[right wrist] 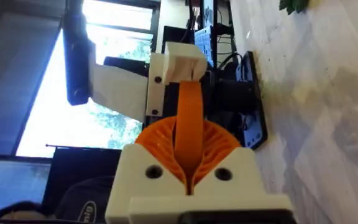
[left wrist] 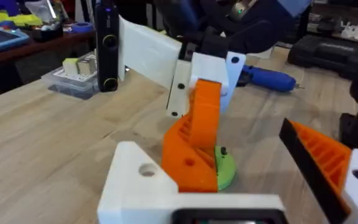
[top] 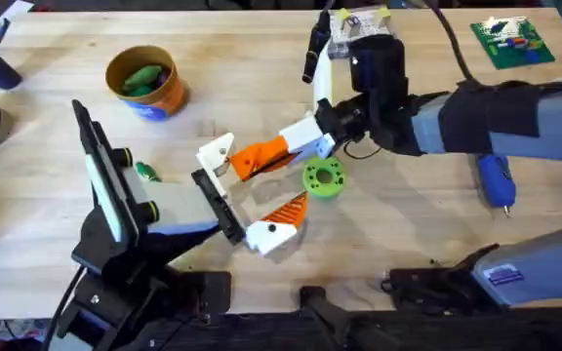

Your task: Pick up the gripper from the table and insert it into the empty holder that is missing its gripper. Then pick up a screw, insert it into the mounting hole, and use the screwdriver to tighten it. Finally, clean up the table by picking up the vegetable and placing it into the bucket.

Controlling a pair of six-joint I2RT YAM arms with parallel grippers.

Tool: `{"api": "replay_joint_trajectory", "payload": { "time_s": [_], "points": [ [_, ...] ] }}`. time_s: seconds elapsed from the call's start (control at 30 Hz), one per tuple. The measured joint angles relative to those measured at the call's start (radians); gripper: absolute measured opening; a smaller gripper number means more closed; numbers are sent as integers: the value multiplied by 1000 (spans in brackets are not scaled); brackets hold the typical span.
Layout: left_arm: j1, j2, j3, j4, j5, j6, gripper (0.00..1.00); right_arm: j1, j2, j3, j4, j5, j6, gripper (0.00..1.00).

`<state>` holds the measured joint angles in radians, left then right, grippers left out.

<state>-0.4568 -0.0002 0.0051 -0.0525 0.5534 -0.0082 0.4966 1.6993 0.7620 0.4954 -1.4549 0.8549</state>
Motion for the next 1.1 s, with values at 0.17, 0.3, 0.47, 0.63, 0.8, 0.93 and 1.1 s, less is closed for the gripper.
{"api": "replay_joint_trajectory", "payload": {
  "time_s": [0.17, 0.3, 0.47, 0.63, 0.8, 0.93, 1.1],
  "points": [
    [0, 0, 0, 0, 0, 0, 990, 6, 0, 14, 2, -19, 40, 12],
    [-1, 0, 0, 1, 8, 1, 990, 9, 0, 28, 4, -27, 56, 12],
    [-3, 0, 0, 1, 11, 1, 990, 11, 1, 32, 4, -25, 65, 12],
    [-3, 0, 0, 0, 8, 0, 990, 13, 32, 52, 5, -36, 65, 12],
    [-2, 0, 0, -1, -2, -9, 990, 20, 111, 118, 9, -65, 66, 11],
    [2, 0, 0, -1, -9, -14, 990, 36, 165, 189, 9, -65, 72, 10],
    [7, 0, 0, 0, -32, -14, 990, 55, 195, 235, 7, -65, 81, 10]
  ]
}}
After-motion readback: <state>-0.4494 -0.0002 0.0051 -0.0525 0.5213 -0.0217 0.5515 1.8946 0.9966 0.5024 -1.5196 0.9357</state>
